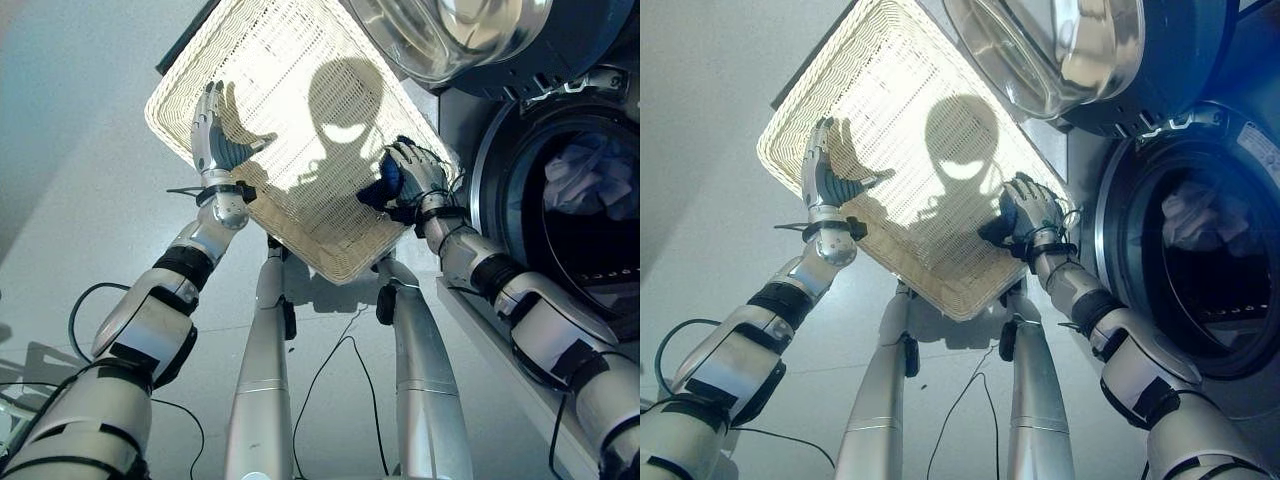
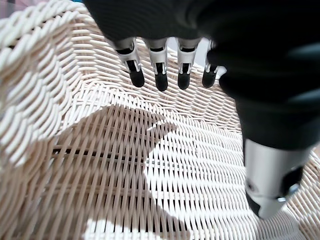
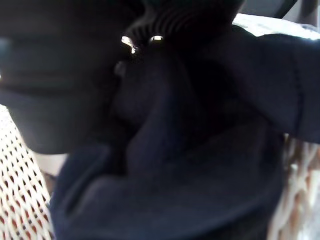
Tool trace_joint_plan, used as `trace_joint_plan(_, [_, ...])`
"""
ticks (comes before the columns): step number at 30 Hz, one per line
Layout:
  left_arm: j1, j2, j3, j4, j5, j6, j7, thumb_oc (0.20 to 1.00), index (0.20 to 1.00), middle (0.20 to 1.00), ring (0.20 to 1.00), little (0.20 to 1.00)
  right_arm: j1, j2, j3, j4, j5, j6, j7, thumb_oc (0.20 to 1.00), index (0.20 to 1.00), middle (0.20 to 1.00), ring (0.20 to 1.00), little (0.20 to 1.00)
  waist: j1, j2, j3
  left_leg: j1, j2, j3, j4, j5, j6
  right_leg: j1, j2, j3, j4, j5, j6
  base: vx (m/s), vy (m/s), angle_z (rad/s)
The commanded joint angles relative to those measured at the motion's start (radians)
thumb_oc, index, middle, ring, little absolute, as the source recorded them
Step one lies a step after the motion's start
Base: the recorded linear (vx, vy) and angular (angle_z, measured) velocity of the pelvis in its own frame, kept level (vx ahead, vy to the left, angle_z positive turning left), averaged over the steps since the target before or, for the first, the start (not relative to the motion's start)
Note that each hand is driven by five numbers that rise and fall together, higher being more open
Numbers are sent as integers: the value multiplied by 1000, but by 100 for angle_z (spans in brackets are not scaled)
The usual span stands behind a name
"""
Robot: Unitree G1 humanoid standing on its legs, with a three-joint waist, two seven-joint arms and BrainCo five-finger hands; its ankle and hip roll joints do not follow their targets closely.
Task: Put the clothes into the washing machine.
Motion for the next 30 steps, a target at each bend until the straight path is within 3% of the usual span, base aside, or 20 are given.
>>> trace_joint_plan(1, [-57, -26, 27, 43, -15, -46, 33, 1000, 1000, 1000, 1000, 1000, 24, -24, 41, 61, -37, 16, 38, 1000, 1000, 1000, 1000, 1000, -25, 50, -11, -42, -56, 19, 128, -109, -7, 82, 57, -30, -262, 166, 99, 0, 0, 0])
trace_joint_plan(7, [-50, -25, 31, 47, -9, -59, 34, 1000, 1000, 1000, 1000, 1000, 33, -18, 42, 94, -59, 35, 55, 1000, 1000, 1000, 1000, 1000, -25, 51, -11, -40, -54, 20, 122, -106, -7, 83, 59, -30, -267, 169, 98, 0, 0, 0])
trace_joint_plan(8, [-51, -25, 30, 47, -11, -61, 35, 1000, 1000, 1000, 1000, 1000, 34, -15, 44, 103, -70, 37, 57, 749, 749, 749, 749, 749, -25, 53, -11, -41, -55, 19, 121, -105, -7, 82, 60, -28, -268, 170, 97, 0, 0, 0])
trace_joint_plan(9, [-49, -29, 31, 48, -10, -63, 39, 1000, 1000, 1000, 1000, 1000, 36, -12, 43, 113, -86, 34, 57, 253, 253, 253, 253, 253, -25, 55, -11, -43, -55, 19, 125, -104, -6, 80, 60, -26, -265, 170, 97, 2, 31, 1])
trace_joint_plan(10, [-49, -30, 32, 50, -9, -66, 41, 1000, 1000, 1000, 1000, 1000, 37, -10, 42, 120, -96, 33, 57, 200, 200, 200, 200, 200, -25, 55, -11, -43, -54, 20, 125, -104, -6, 80, 60, -25, -265, 170, 97, 0, 0, 0])
trace_joint_plan(26, [-61, -38, 38, 54, -14, -70, 40, 1000, 1000, 1000, 1000, 1000, 30, 0, 37, 155, -116, 32, 43, 200, 200, 200, 200, 200, -24, 53, -11, -35, -54, 19, 115, -97, -5, 86, 60, -25, -273, 181, 99, 0, 0, 0])
trace_joint_plan(29, [-58, -41, 39, 50, -17, -68, 42, 1000, 1000, 1000, 1000, 1000, 33, -2, 33, 153, -73, 21, 28, 200, 200, 200, 200, 200, -23, 53, -11, -34, -53, 19, 114, -96, -4, 86, 60, -26, -272, 182, 98, 0, 0, 0])
trace_joint_plan(30, [-55, -43, 38, 41, -21, -61, 42, 1000, 1000, 1000, 1000, 1000, 38, -6, 16, 142, 59, -2, 5, 200, 200, 200, 200, 200, -24, 54, -11, -35, -52, 19, 114, -94, -3, 85, 59, -27, -269, 183, 98, 0, 0, 0])
